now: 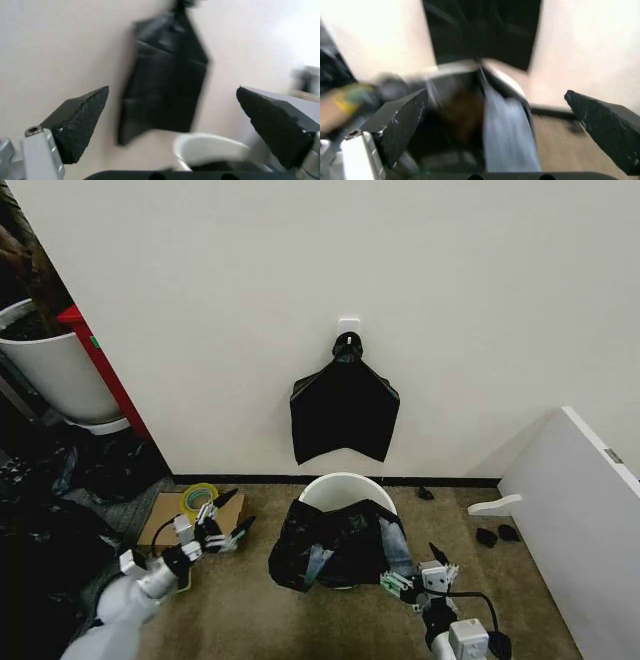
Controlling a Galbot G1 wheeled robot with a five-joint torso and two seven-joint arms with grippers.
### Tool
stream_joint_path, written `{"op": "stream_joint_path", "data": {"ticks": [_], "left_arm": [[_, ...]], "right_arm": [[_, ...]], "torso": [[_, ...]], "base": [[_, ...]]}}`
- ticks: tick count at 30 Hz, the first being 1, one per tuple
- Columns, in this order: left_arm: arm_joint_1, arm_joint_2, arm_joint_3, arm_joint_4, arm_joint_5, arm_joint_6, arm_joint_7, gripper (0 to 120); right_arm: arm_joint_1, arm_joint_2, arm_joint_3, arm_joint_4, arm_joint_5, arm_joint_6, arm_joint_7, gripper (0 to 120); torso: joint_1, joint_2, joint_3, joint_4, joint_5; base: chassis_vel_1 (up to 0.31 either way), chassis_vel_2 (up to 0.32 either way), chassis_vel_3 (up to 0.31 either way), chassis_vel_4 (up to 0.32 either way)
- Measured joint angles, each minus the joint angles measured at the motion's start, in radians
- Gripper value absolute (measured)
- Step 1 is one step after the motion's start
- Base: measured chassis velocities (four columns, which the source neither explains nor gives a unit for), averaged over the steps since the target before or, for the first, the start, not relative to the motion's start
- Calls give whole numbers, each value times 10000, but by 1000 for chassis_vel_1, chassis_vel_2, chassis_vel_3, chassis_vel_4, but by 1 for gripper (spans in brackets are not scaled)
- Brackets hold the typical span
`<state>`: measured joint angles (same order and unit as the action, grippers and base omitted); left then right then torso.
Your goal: Place the garbage bag over the trash bin.
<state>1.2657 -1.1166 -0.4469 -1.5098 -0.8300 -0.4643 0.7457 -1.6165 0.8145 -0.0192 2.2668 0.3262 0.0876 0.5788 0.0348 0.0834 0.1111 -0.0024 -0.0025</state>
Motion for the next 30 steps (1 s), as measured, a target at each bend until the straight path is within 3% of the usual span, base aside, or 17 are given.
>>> {"op": "stream_joint_path", "data": {"ticks": [2,3,5,8,11,13,15,16,20,23,30], "left_arm": [[315,-80,171,-738,542,-146,-1909,100],[315,-80,171,-738,542,-146,-1909,100],[710,-231,282,-1595,1317,-130,-3693,100],[946,-365,366,-2148,1930,-56,-4951,100],[1404,-760,553,-3385,2945,407,-7058,100],[1472,-833,599,-3585,3109,528,-7332,100],[1764,-1154,795,-4226,3865,1046,-8305,100],[1764,-1154,795,-4226,3865,1046,-8305,100],[1982,-1377,856,-4356,4324,1188,-8590,100],[2046,-1458,819,-4351,4405,1188,-8631,100],[2160,-1626,782,-4259,4492,1186,-8806,100]], "right_arm": [[358,-66,193,103,183,337,-433,100],[358,-66,193,103,183,337,-433,100],[1197,-106,440,-146,818,450,-908,100],[1942,-152,632,-590,1607,126,-1480,100],[4064,-78,277,-2168,2701,-997,-2319,100],[4462,-14,168,-2473,2813,-1098,-2556,100],[6025,337,-246,-4069,3250,-1379,-4419,100],[6025,337,-246,-4069,3250,-1379,-4419,100],[7459,665,-314,-6176,3038,-1588,-8210,99],[8102,835,-335,-6926,2764,-2474,-8868,100],[9386,1302,-323,-8187,2391,-4260,-9014,100]], "torso": [[0,0,0,-3,1],[0,0,0,-3,1],[0,0,0,2,2],[0,0,0,3,4],[0,0,1,-3,3],[0,0,0,2,8],[2,-1,2,5,4],[2,-1,2,5,4],[2,-1,3,2,2],[2,-1,2,1,0],[2,-1,2,2,2]], "base": [[0,0,0,0],[0,0,0,0],[0,0,0,0],[0,0,0,0],[0,0,0,0],[0,0,0,0],[0,0,0,0],[0,0,0,0],[0,0,0,0],[0,0,0,0],[0,0,0,0]]}}
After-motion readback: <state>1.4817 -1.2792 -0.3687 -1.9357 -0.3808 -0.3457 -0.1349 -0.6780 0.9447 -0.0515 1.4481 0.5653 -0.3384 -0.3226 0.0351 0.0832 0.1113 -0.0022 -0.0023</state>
